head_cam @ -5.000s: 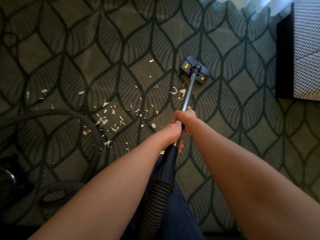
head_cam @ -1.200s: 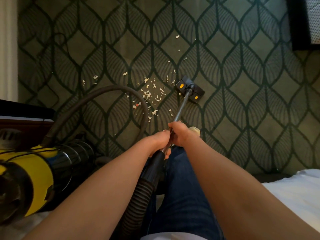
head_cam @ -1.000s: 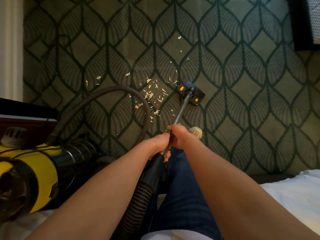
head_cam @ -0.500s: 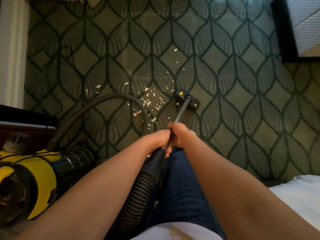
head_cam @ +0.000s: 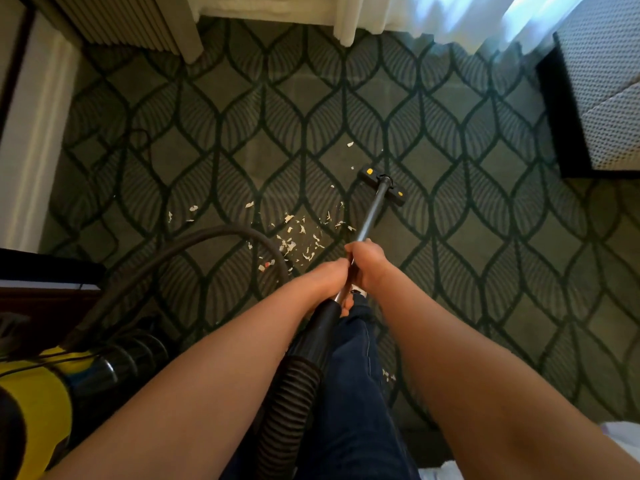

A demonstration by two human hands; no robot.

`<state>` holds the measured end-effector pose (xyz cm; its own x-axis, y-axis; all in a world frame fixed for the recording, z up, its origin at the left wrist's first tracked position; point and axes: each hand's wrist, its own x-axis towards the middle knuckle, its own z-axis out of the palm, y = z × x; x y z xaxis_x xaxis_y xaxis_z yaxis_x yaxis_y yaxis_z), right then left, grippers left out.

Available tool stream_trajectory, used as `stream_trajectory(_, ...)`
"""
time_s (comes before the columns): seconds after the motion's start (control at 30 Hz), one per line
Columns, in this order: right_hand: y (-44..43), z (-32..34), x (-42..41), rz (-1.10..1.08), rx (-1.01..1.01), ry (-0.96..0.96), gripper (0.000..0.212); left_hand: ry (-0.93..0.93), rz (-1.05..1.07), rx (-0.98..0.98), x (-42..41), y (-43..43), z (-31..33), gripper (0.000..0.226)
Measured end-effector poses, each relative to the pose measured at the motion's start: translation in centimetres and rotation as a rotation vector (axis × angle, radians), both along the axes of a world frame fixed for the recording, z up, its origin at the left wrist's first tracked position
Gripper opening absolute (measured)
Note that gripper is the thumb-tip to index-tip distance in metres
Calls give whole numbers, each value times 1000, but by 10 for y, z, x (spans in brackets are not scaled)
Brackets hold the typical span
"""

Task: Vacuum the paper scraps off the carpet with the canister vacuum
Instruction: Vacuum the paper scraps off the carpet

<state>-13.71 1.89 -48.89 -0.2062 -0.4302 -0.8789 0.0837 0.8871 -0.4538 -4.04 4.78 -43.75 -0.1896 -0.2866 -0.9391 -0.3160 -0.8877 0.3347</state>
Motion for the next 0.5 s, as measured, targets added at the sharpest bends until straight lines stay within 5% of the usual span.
stream_trajectory(0.5,-264,-23,-82,190,-114,4,12,8,318,-30,-101,-237,-31,54)
